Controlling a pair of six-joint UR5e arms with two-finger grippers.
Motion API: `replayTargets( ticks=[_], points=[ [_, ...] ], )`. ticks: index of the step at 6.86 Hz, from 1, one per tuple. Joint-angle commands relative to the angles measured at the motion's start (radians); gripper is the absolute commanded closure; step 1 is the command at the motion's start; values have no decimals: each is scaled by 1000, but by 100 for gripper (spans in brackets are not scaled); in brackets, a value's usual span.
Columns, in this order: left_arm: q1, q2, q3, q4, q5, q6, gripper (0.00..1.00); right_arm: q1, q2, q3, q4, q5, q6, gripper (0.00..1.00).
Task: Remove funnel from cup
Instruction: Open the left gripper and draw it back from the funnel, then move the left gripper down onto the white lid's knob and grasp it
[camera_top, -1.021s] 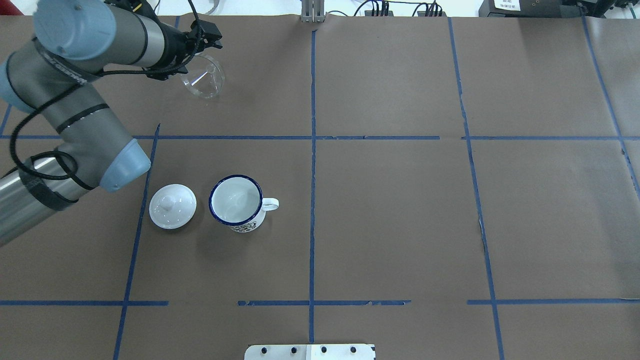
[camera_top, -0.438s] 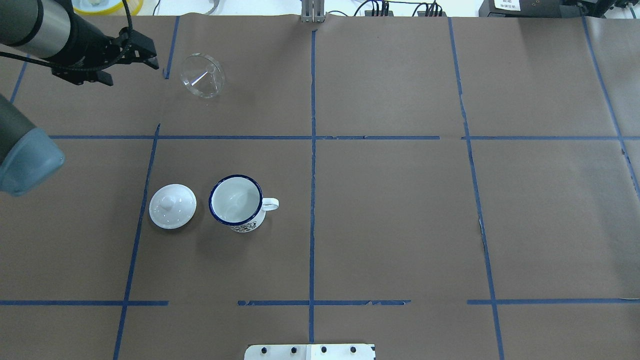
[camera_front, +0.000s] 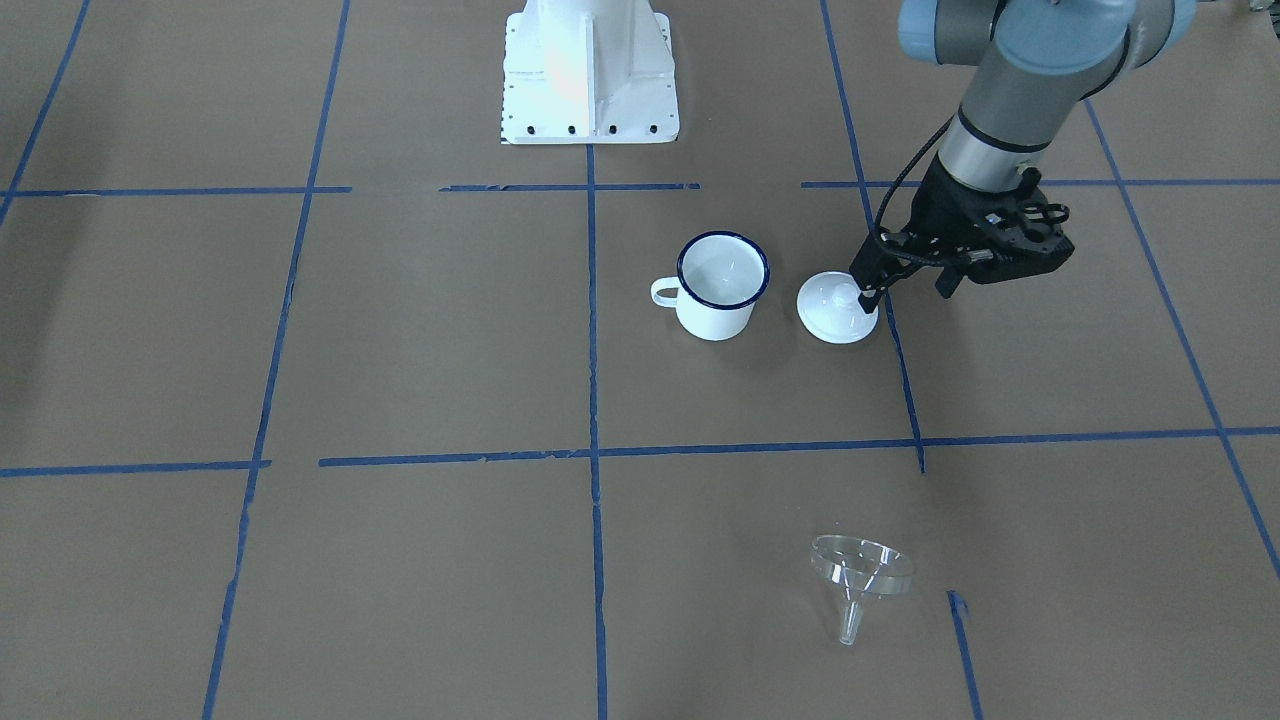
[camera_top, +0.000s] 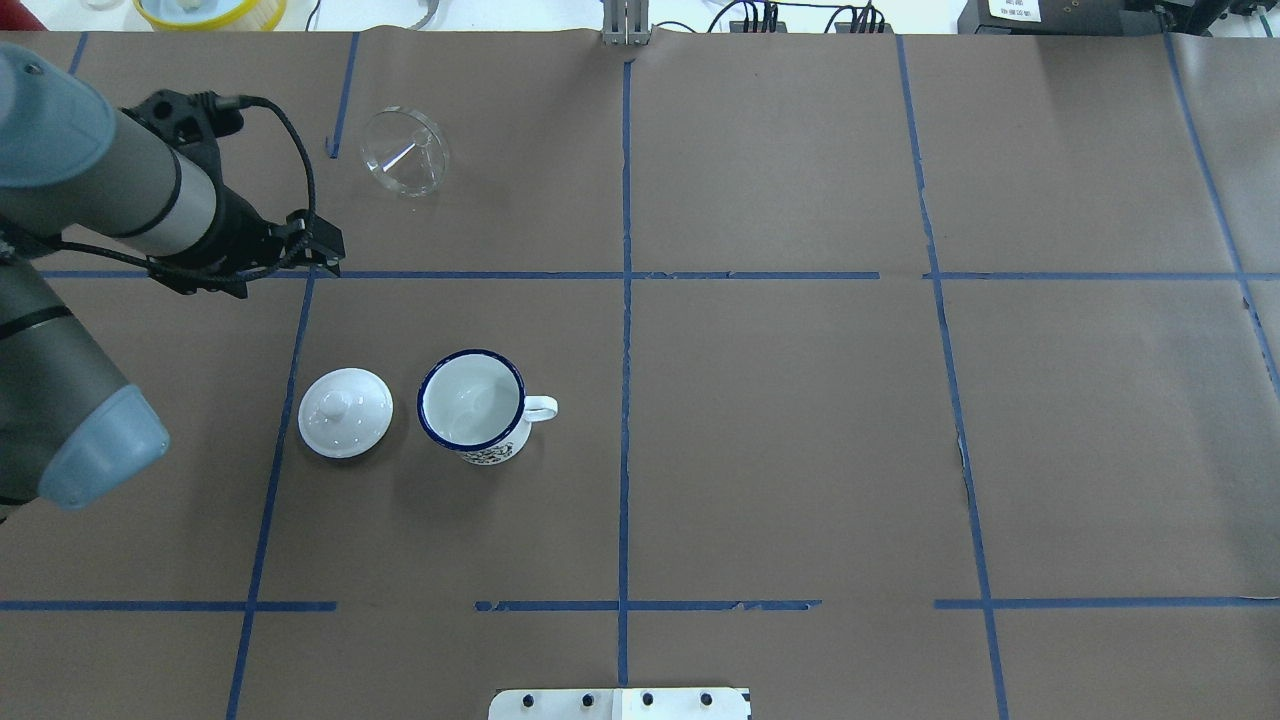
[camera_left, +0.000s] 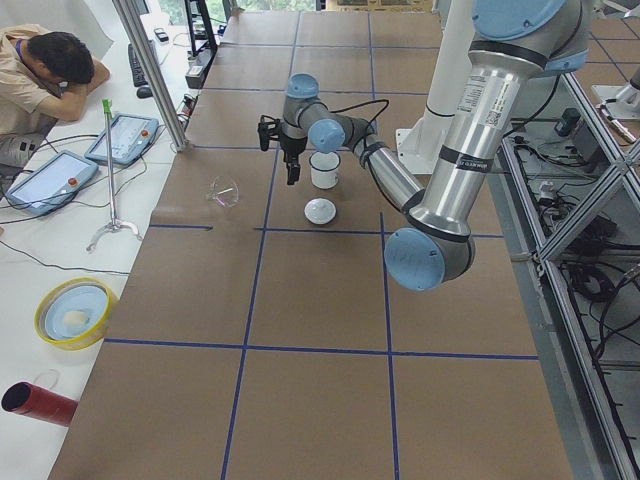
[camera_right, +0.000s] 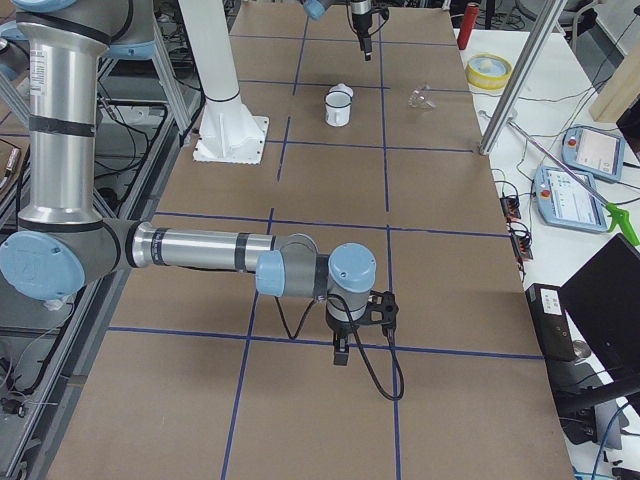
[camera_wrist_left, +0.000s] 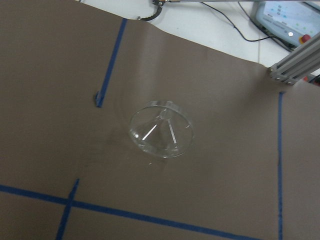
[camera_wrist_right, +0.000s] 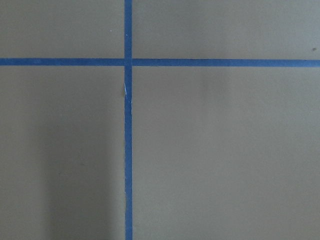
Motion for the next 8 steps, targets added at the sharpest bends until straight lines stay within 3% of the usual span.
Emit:
replayTargets(
  ticks=[1, 3, 8],
  points=[
    [72, 5, 84, -40, 5, 2, 0, 0, 0, 0, 0, 0, 0, 0],
    [103, 9, 144, -126, 4, 0, 0, 0, 0, 0, 0, 0, 0, 0],
    [155, 91, 130, -215, 4, -4, 0, 0, 0, 0, 0, 0, 0, 0]
  ],
)
